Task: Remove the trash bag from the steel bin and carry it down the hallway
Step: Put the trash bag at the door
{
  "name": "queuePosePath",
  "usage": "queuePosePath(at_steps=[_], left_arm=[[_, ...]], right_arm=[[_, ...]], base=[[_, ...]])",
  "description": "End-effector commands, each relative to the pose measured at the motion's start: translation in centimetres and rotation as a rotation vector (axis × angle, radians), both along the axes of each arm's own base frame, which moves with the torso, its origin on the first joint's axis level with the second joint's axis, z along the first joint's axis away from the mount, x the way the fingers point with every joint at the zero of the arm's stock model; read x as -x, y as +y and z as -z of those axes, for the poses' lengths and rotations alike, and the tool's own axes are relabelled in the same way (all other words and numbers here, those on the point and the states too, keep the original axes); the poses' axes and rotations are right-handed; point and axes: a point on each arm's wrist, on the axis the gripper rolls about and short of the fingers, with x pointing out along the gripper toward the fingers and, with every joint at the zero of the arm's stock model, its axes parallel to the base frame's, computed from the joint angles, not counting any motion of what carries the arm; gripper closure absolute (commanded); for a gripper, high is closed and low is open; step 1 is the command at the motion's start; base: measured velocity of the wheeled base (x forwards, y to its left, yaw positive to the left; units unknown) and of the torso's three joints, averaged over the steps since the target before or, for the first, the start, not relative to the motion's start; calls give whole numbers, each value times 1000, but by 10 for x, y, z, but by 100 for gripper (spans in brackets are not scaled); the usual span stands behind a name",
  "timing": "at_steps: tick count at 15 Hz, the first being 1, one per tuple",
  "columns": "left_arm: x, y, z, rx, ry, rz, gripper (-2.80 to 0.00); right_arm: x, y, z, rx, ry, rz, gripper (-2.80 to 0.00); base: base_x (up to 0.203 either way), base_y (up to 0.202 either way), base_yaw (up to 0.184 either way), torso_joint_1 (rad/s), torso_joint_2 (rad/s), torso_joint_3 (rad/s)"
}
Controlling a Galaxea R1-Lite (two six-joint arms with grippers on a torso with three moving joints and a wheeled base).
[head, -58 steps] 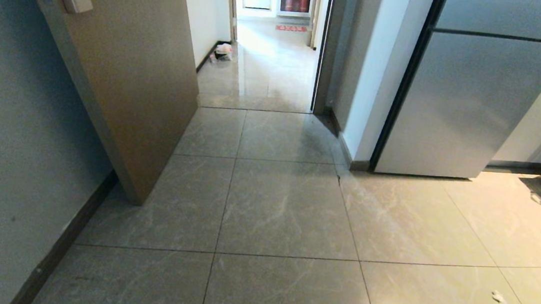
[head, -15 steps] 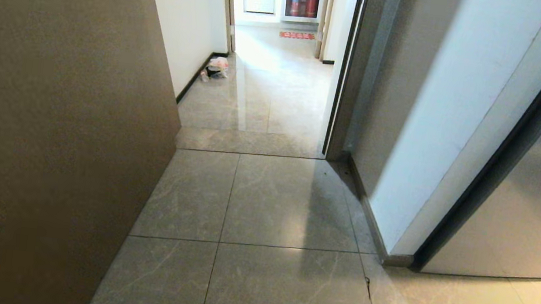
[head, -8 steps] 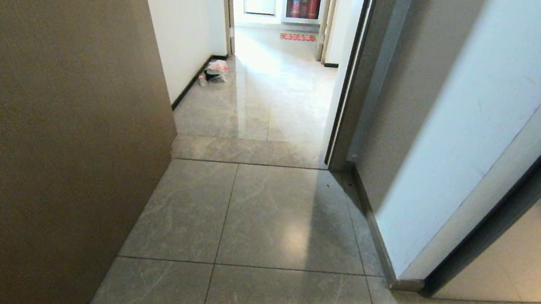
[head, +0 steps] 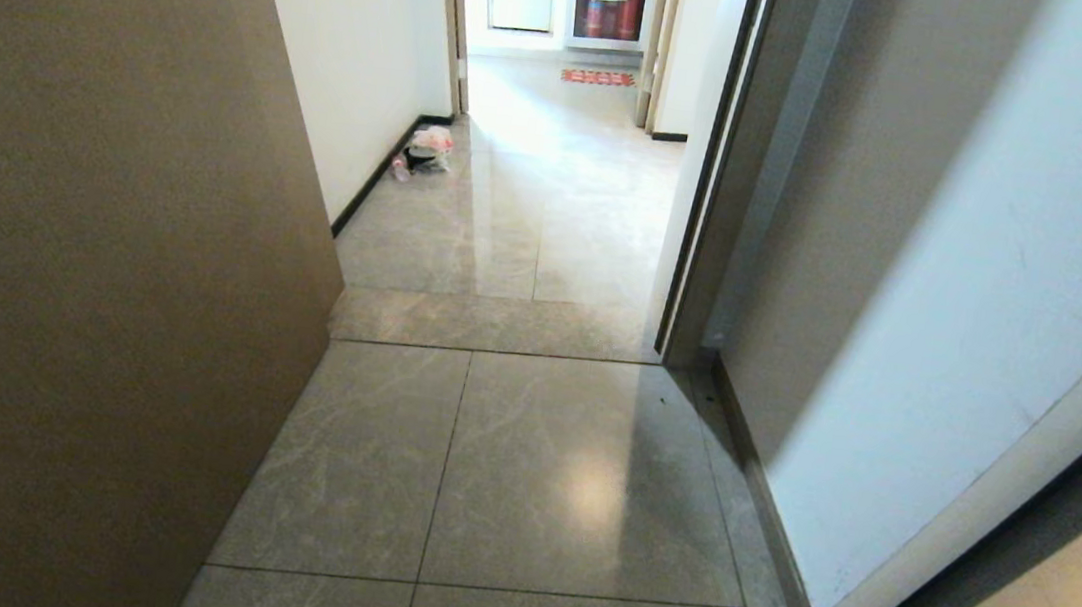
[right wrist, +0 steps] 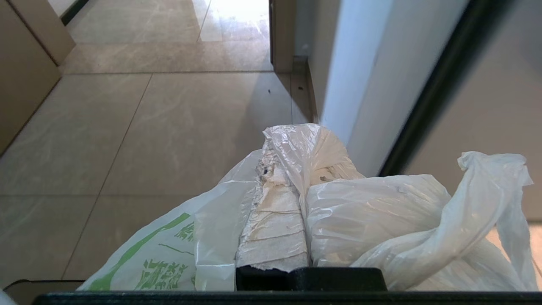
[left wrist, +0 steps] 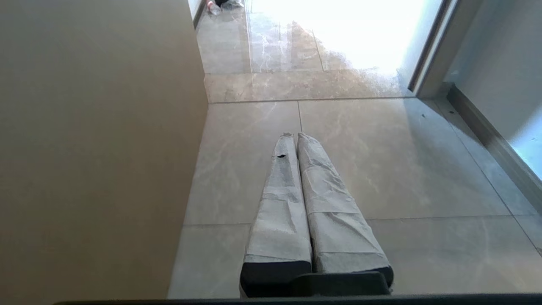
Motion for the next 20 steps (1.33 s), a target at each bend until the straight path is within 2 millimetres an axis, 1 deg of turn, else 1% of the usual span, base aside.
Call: queuePosePath(at_steps=[1,20], left_arm=[[0,0,0,0,0,0,0],[0,0,0,0,0,0,0]], right_arm=[[0,0,0,1,1,0,0],[0,0,0,1,1,0,0]], base=[[192,0,2,3,2,-2],[191,0,1,2,2,2]])
